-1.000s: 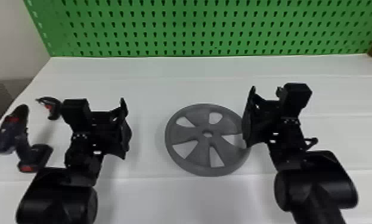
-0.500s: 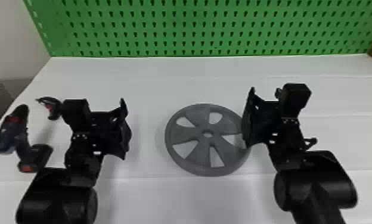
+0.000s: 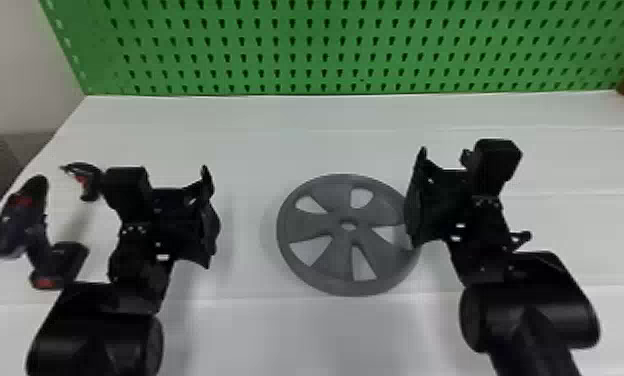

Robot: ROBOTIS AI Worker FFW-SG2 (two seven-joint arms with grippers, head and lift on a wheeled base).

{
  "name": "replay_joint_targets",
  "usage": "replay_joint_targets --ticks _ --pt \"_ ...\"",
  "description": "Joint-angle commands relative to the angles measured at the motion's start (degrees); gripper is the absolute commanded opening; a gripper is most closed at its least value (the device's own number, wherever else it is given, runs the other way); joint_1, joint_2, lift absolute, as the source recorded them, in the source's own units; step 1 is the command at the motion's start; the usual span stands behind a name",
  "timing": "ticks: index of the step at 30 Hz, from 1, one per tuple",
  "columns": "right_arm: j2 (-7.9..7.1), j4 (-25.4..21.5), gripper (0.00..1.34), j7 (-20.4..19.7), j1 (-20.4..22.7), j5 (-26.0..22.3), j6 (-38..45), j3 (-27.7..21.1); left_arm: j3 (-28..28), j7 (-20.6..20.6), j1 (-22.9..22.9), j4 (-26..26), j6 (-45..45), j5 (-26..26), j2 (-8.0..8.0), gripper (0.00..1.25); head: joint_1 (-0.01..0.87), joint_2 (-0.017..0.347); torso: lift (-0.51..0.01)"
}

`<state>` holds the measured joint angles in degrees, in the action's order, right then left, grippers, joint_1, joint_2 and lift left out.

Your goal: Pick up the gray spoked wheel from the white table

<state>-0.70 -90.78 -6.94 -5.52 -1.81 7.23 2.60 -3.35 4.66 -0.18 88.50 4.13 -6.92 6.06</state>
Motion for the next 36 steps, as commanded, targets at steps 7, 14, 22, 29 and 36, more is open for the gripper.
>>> replay_joint_targets --ticks 7,14,22,29,36 --pt "0.00 -0.5 0.83 0.0 -0.5 -0.3 2.3 0.1 0.0 0.0 0.0 0.0 0.0 0.0 0.00 1.12 0.767 0.035 -0.107" --pt "-1.59 -3.8 0.83 0.1 -3.3 -2.6 12.4 1.4 0.0 0.0 0.1 0.0 0.1 0.0 0.00 1.12 0.767 0.035 -0.107" --pt "-0.80 -8.1 0.83 0.0 -7.2 -2.8 27.2 0.3 0.2 0.0 0.2 0.0 0.2 0.0 0.00 1.12 0.767 0.035 -0.107" --pt "-2.20 -9.0 0.83 0.0 -13.1 -5.9 42.3 0.7 0.3 0.0 0.3 0.0 0.2 -0.2 0.00 1.12 0.767 0.035 -0.107" --pt "-2.73 -8.5 0.83 0.0 -20.0 -6.6 58.9 0.5 0.4 0.0 0.4 0.0 0.2 -0.2 0.00 1.12 0.767 0.035 -0.107"
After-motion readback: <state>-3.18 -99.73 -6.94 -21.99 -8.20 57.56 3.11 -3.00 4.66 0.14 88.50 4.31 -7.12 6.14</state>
